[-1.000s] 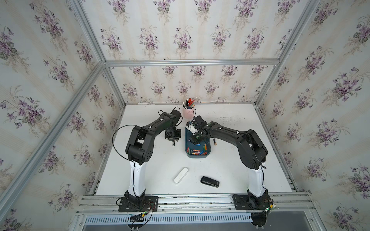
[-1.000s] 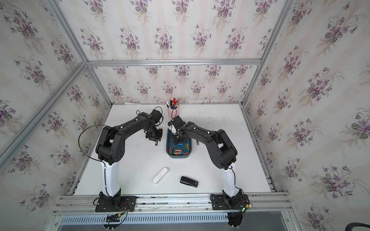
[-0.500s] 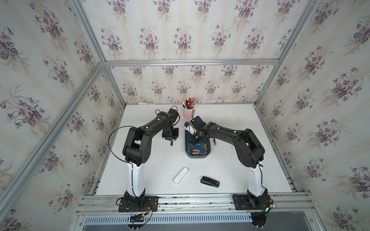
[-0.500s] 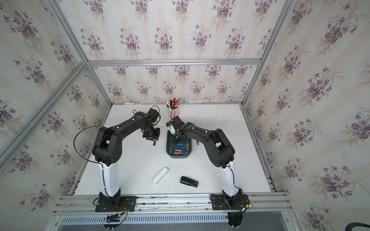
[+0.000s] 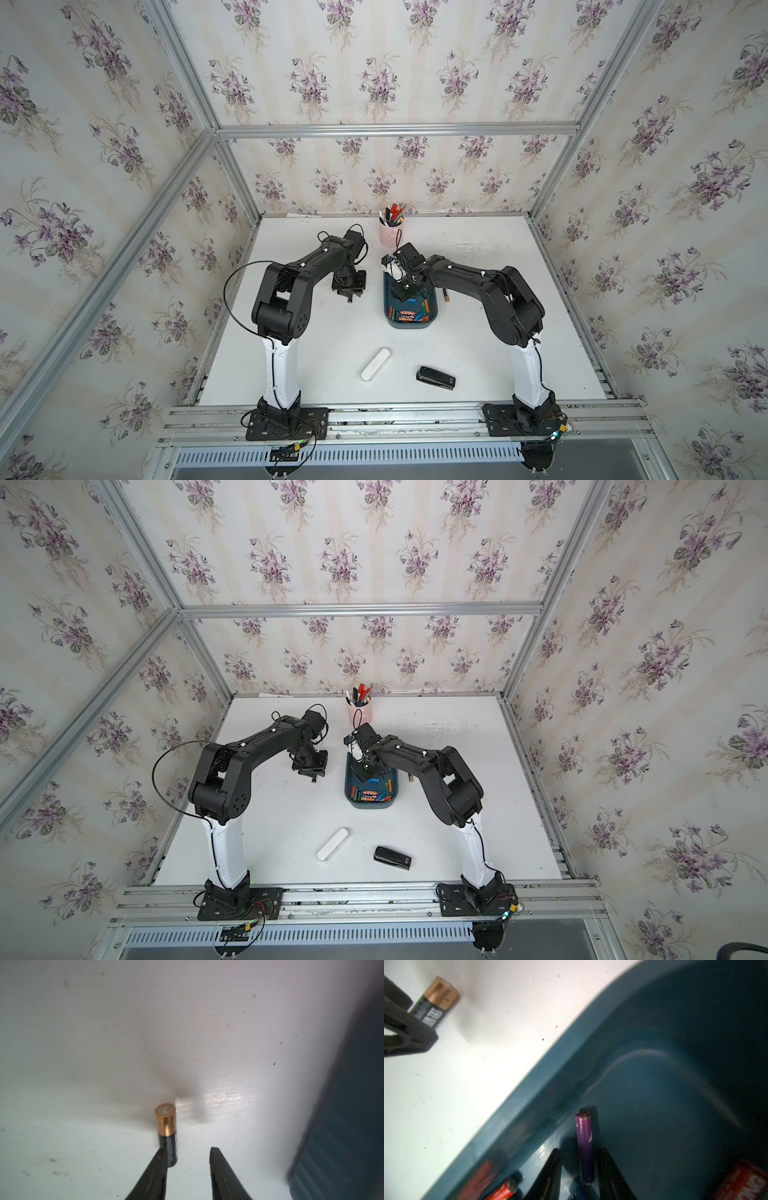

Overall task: Take the batteries out of the storage box
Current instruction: Place the battery at the center of the board.

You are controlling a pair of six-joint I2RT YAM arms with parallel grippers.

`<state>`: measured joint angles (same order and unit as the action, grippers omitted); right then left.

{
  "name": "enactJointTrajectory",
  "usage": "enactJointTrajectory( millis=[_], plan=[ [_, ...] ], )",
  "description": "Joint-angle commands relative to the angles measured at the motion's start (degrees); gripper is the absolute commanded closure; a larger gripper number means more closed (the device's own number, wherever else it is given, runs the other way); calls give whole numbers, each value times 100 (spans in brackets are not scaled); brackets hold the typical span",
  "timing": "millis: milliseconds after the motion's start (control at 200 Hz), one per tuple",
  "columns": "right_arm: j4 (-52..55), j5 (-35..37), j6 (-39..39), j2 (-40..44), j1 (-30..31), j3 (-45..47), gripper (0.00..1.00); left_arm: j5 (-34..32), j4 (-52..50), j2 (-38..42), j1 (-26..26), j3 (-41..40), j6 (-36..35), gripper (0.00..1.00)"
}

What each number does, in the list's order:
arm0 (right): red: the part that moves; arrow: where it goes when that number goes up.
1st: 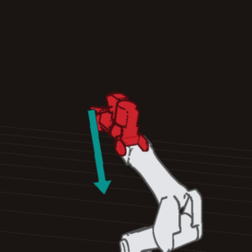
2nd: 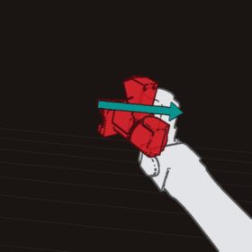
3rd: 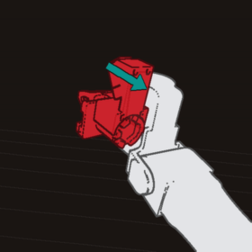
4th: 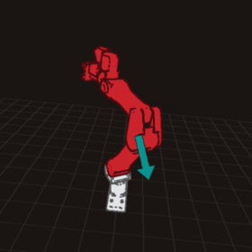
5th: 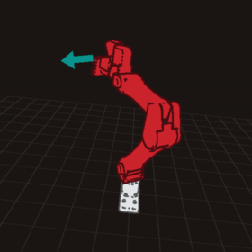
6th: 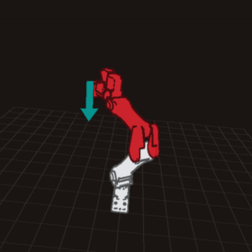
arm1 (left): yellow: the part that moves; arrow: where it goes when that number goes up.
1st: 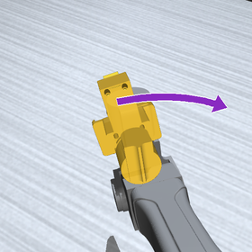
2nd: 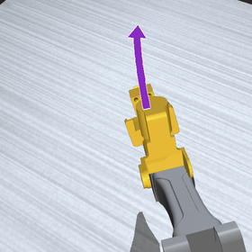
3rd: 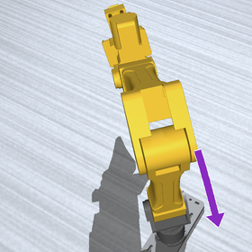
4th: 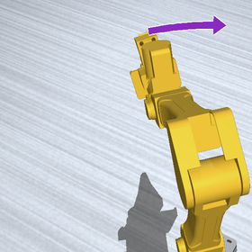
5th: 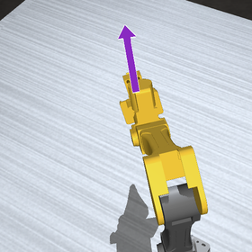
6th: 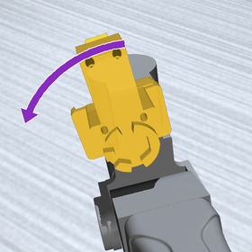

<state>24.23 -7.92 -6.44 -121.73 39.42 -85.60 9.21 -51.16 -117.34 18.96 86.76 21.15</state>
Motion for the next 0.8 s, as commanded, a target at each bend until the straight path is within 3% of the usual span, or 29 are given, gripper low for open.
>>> enactJointTrajectory(
  millis=[0, 370, 614, 794],
  plan=[
    [123, 120, -37, -36, 5, -5, 68, 7, 40, -35, -34, -66, -132, 60],
    [186, 208, -5, -34, 5, 11, 70, -64, 111, -6, -90, -252, -224, 58],
    [218, 175, 25, 9, 4, 25, 75, 191, 195, -160, -77, -210, -200, 72],
    [159, 112, 91, 90, 6, 94, 77, 351, 232, -149, -19, -245, -228, 76]
  ],
)
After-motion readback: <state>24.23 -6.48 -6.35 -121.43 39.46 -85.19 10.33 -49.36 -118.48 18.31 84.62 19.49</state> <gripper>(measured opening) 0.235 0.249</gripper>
